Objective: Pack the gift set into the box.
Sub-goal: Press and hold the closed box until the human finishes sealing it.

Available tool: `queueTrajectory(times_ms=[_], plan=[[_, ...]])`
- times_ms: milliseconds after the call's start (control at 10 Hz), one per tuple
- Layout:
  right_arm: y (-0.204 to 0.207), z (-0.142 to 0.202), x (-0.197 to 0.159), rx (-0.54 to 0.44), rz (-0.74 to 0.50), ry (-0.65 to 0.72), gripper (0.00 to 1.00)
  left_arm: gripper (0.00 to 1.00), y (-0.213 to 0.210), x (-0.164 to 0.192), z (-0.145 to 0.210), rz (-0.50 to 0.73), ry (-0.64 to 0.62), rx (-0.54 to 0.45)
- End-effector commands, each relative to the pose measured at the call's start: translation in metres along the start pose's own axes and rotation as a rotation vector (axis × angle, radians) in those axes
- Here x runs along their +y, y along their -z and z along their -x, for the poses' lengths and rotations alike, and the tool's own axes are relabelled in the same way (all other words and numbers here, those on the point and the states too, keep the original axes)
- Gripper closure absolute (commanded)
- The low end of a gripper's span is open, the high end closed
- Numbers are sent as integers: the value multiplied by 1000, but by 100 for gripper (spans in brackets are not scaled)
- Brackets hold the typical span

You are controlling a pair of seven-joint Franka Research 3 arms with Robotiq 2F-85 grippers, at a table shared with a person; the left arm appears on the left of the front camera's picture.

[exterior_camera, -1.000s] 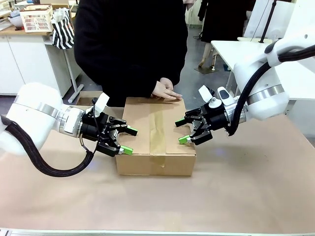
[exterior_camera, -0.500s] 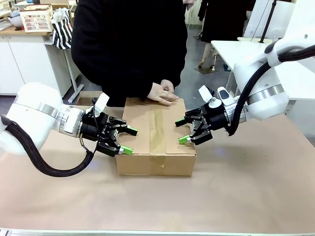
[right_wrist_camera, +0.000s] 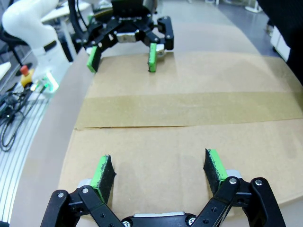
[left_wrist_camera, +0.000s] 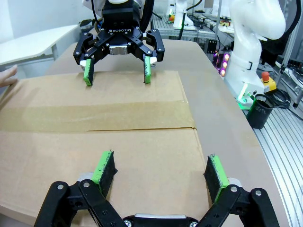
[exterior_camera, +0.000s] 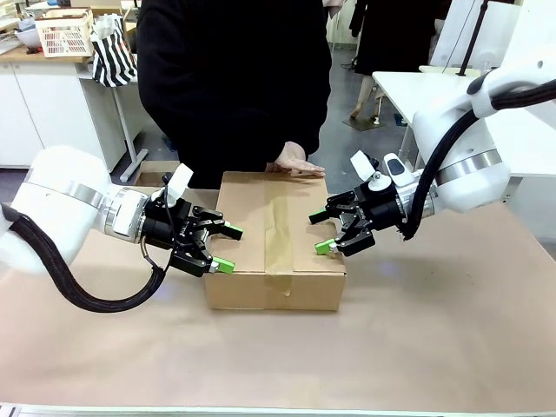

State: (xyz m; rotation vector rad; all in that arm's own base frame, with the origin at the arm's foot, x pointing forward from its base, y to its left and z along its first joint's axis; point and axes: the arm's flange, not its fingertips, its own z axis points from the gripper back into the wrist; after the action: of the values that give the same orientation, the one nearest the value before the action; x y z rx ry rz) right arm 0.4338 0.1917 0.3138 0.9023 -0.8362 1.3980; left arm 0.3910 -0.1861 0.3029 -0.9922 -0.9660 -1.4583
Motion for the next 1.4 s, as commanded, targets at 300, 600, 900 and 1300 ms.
queueTrajectory(times_ms=[300, 600, 900, 1300], plan=[[1, 2, 1, 4, 2, 1, 0, 0, 0, -2, 1, -2, 13, 6], [1, 2, 1, 4, 2, 1, 0, 0, 0, -2, 1, -2, 13, 6], [1, 2, 1, 4, 2, 1, 0, 0, 0, -2, 1, -2, 13, 6], [1, 2, 1, 4, 2, 1, 0, 0, 0, -2, 1, -2, 13, 6]])
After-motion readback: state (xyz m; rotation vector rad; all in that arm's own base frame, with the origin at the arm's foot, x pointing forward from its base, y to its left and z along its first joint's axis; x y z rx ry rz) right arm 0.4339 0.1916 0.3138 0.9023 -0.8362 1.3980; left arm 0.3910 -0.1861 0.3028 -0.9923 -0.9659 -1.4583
